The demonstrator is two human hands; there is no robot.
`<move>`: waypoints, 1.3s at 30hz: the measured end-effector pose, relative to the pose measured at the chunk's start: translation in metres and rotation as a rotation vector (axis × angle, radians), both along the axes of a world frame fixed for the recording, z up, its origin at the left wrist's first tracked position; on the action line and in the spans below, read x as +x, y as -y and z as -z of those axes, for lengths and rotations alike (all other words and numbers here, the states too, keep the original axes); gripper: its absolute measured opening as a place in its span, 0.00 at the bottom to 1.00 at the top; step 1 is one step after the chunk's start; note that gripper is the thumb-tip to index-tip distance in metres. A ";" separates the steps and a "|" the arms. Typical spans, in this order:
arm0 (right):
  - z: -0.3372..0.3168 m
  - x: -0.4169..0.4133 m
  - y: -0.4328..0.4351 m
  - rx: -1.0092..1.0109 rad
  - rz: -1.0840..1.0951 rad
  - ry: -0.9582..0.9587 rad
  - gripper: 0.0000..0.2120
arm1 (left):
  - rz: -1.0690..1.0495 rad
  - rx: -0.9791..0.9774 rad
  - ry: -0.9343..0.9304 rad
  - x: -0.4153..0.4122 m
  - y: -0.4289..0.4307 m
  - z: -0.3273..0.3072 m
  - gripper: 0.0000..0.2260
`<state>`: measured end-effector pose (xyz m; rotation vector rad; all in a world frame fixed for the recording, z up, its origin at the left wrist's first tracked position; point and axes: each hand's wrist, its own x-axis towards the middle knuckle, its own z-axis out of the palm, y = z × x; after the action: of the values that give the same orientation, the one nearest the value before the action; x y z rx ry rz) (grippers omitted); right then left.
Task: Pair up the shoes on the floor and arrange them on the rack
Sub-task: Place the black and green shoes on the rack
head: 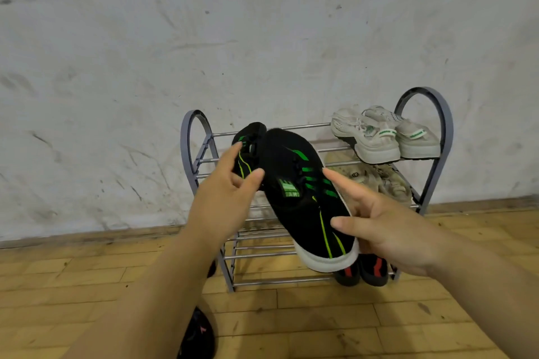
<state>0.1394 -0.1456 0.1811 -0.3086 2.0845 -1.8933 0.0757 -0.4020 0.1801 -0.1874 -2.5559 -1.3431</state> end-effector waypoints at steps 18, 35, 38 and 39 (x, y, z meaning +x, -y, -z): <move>0.015 -0.013 -0.008 0.002 0.255 0.099 0.31 | 0.113 0.810 0.457 -0.056 0.016 0.027 0.28; 0.026 0.009 -0.101 0.212 -0.313 0.577 0.28 | 0.681 0.374 0.920 0.039 0.119 0.005 0.34; 0.036 0.012 -0.080 0.371 -0.308 0.616 0.25 | 0.699 -0.068 0.852 0.065 0.101 -0.007 0.33; 0.039 0.014 -0.073 0.421 -0.311 0.629 0.23 | 0.712 -0.149 0.851 0.073 0.092 -0.013 0.32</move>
<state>0.1530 -0.0725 0.1419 0.0605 1.7985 -1.1366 0.1485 -0.4937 0.1926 -0.7561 -3.5084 -1.7306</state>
